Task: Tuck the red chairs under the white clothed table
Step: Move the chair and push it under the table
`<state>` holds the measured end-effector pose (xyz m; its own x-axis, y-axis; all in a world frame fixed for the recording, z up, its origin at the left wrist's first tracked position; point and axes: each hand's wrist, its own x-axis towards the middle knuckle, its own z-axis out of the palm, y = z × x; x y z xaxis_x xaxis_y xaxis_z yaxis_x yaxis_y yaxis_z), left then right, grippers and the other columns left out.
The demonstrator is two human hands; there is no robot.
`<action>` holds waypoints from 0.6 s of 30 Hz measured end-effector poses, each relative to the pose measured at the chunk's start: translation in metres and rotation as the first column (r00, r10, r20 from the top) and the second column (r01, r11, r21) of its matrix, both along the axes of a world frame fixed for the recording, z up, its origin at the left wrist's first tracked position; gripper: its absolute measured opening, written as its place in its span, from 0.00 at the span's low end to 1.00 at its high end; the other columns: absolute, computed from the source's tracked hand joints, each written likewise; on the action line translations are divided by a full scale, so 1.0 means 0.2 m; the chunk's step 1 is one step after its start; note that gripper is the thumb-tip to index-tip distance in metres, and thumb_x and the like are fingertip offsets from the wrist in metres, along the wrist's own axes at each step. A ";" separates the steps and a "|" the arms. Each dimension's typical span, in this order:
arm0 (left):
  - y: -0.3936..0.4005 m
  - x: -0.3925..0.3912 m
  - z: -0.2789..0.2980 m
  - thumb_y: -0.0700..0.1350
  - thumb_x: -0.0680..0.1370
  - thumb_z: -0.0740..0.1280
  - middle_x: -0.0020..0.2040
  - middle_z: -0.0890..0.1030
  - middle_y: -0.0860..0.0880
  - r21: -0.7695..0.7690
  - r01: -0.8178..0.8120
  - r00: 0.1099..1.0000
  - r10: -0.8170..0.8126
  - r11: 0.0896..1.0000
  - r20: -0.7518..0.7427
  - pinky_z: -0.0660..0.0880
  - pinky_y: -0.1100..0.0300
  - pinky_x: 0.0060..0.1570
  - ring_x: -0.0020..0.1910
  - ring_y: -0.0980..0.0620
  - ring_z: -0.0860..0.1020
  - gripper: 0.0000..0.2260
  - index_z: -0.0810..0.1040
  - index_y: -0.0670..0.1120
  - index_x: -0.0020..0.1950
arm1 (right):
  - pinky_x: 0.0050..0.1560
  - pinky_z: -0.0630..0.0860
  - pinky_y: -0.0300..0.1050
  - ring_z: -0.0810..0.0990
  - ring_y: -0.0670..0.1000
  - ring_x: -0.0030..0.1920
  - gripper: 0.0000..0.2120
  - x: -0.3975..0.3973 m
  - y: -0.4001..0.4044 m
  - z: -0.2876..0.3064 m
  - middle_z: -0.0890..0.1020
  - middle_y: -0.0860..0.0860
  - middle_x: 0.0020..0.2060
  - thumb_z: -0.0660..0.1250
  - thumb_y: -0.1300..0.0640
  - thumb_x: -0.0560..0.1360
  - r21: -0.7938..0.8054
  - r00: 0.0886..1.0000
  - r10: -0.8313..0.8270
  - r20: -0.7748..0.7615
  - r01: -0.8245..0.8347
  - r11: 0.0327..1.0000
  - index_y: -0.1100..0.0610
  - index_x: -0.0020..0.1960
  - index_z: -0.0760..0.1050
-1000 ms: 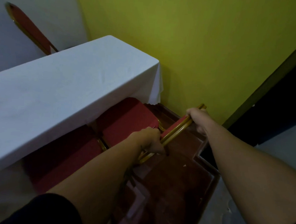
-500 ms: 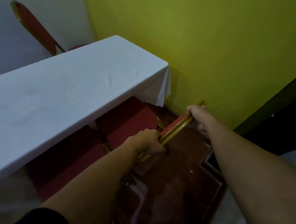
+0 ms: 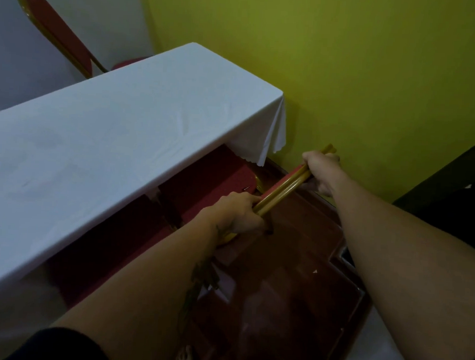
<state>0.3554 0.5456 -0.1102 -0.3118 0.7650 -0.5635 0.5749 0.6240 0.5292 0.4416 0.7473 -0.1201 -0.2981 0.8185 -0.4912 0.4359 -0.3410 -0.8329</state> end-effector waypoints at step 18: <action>-0.25 -0.13 -0.10 0.51 0.79 0.68 0.68 0.76 0.46 0.084 0.057 0.983 -0.071 0.995 0.168 0.75 0.57 0.55 0.57 0.49 0.78 0.27 0.67 0.49 0.78 | 0.49 0.69 0.46 0.80 0.59 0.53 0.43 -0.02 -0.58 0.11 0.78 0.60 0.59 0.63 0.51 0.83 0.400 0.880 -0.051 0.473 -0.162 0.902 0.57 0.84 0.37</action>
<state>0.3289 0.4961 -0.1296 -0.1653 0.8242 -0.5417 0.5091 0.5417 0.6689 0.4370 0.6310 -0.0981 -0.1756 0.9641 -0.1993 0.8111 0.0270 -0.5842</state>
